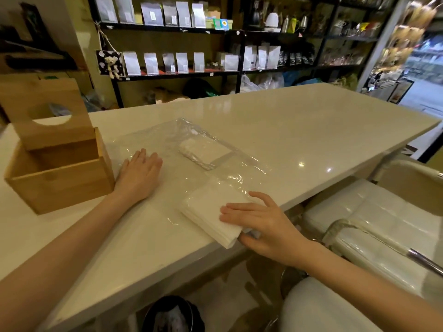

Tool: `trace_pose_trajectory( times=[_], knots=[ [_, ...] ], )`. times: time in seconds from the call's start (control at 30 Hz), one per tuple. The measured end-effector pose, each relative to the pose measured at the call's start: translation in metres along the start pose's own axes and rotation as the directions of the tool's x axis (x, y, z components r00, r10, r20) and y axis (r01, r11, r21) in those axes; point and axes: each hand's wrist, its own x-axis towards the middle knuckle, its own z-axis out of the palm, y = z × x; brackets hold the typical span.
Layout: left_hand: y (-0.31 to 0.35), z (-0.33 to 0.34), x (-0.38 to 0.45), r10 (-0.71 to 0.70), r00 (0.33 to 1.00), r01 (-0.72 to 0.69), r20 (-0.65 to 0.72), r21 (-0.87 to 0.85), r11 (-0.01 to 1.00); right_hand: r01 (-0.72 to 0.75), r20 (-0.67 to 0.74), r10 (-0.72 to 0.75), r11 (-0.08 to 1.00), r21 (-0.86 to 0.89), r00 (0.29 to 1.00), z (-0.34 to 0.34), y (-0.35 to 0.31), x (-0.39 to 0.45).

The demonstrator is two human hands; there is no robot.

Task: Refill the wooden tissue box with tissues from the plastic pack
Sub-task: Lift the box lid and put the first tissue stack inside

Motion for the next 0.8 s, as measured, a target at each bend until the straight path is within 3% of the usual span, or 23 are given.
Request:
trace_pose_trajectory(
  times=[0.1, 0.17, 0.23, 0.3, 0.33, 0.37, 0.43, 0.47, 0.53, 0.6, 0.67, 0.8],
  knots=[
    [0.000, -0.002, -0.004, 0.021, 0.999, -0.024, -0.032, -0.082, 0.996, -0.026, 0.021, 0.025, 0.998, 0.055, 0.999, -0.010, -0.003, 0.003],
    [0.002, -0.003, -0.007, 0.038, 0.997, -0.052, -0.069, -0.219, 0.974, -0.111, 0.032, 0.106, 0.973, 0.204, 0.994, -0.024, -0.009, 0.009],
    [0.005, -0.005, -0.011, 0.062, 0.990, -0.107, -0.125, -0.398, 0.911, -0.211, 0.019, 0.222, 0.890, 0.404, 0.975, -0.041, -0.015, 0.016],
    [0.009, -0.010, -0.019, 0.082, 0.978, -0.177, -0.190, -0.568, 0.803, -0.289, 0.021, 0.350, 0.736, 0.612, 0.936, -0.060, -0.018, 0.030],
    [0.016, -0.016, -0.026, 0.065, 0.975, -0.197, -0.211, -0.697, 0.689, -0.312, 0.046, 0.398, 0.635, 0.707, 0.916, -0.067, -0.016, 0.037],
    [0.024, -0.024, -0.035, 0.041, 0.975, -0.210, -0.220, -0.833, 0.512, -0.327, 0.087, 0.433, 0.519, 0.790, 0.897, -0.071, -0.012, 0.045],
    [0.040, -0.045, -0.048, 0.015, 0.997, -0.081, -0.080, -0.993, 0.080, -0.350, 0.198, 0.465, 0.268, 0.897, 0.863, -0.072, -0.003, 0.064],
    [0.043, -0.053, -0.053, 0.061, 0.998, 0.023, 0.019, -0.998, -0.059, -0.364, 0.254, 0.469, 0.161, 0.917, 0.846, -0.070, -0.001, 0.074],
    [0.043, -0.066, -0.059, 0.184, 0.971, 0.188, 0.150, -0.960, -0.209, -0.399, 0.358, 0.457, -0.007, 0.917, 0.814, -0.061, 0.003, 0.093],
    [0.035, -0.074, -0.066, 0.279, 0.941, 0.265, 0.191, -0.929, -0.258, -0.423, 0.428, 0.439, -0.115, 0.899, 0.790, -0.053, 0.003, 0.112],
    [0.023, -0.078, -0.069, 0.259, 0.954, 0.216, 0.152, -0.947, -0.238, -0.443, 0.469, 0.407, -0.163, 0.881, 0.784, -0.046, 0.004, 0.130],
    [-0.001, -0.082, -0.066, -0.068, 0.987, 0.146, 0.145, -0.989, 0.025, -0.511, 0.548, 0.285, -0.198, 0.836, 0.786, -0.030, 0.001, 0.165]
  ],
)
